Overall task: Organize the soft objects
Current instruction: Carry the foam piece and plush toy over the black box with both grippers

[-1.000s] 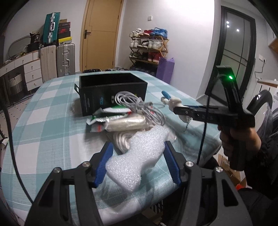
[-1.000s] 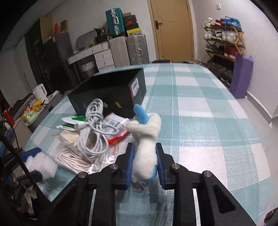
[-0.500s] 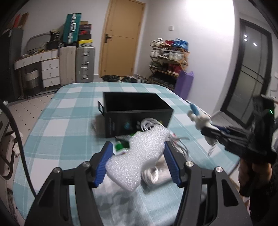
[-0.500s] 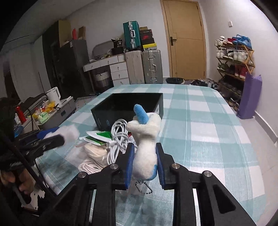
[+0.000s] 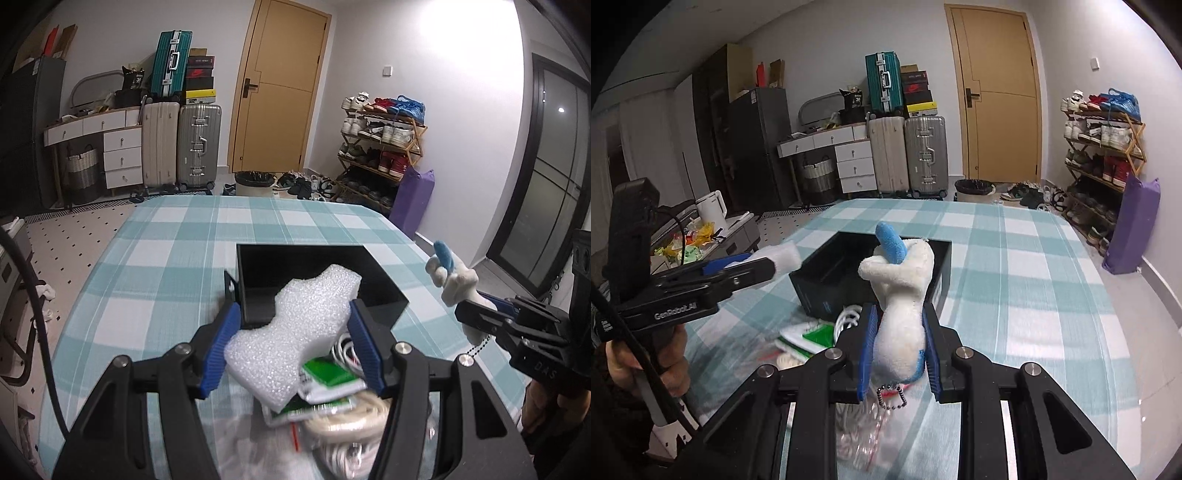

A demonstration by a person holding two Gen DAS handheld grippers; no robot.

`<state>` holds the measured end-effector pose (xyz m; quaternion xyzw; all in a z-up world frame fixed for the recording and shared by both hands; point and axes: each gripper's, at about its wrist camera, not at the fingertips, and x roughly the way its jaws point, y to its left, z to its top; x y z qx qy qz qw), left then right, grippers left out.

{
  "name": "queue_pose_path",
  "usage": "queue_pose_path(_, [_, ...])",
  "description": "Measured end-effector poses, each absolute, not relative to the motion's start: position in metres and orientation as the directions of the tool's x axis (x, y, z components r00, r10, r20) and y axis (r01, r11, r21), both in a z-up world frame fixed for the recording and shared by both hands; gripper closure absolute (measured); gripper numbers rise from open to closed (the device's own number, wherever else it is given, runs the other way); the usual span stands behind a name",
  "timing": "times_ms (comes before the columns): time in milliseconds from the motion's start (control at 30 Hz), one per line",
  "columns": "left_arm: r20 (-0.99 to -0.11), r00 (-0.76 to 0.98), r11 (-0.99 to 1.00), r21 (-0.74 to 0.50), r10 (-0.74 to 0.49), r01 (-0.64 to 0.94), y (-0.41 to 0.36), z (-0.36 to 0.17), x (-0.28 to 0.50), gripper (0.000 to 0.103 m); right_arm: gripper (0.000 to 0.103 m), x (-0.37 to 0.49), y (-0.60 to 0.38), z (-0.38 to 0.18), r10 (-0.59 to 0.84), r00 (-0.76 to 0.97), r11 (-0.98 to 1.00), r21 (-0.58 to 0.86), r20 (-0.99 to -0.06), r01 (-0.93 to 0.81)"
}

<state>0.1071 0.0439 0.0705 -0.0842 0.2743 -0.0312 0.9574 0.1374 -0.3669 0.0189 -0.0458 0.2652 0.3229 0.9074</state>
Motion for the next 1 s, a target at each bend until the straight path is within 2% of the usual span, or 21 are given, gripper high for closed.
queue_pose_path(1000, [-0.573, 0.817, 0.988, -0.152, -0.060, -0.034, 0.057, 0.067, 0.198, 0.043, 0.079, 0.223, -0.317, 0.019, 0.583, 0.596, 0.757, 0.103, -0.552, -0.645])
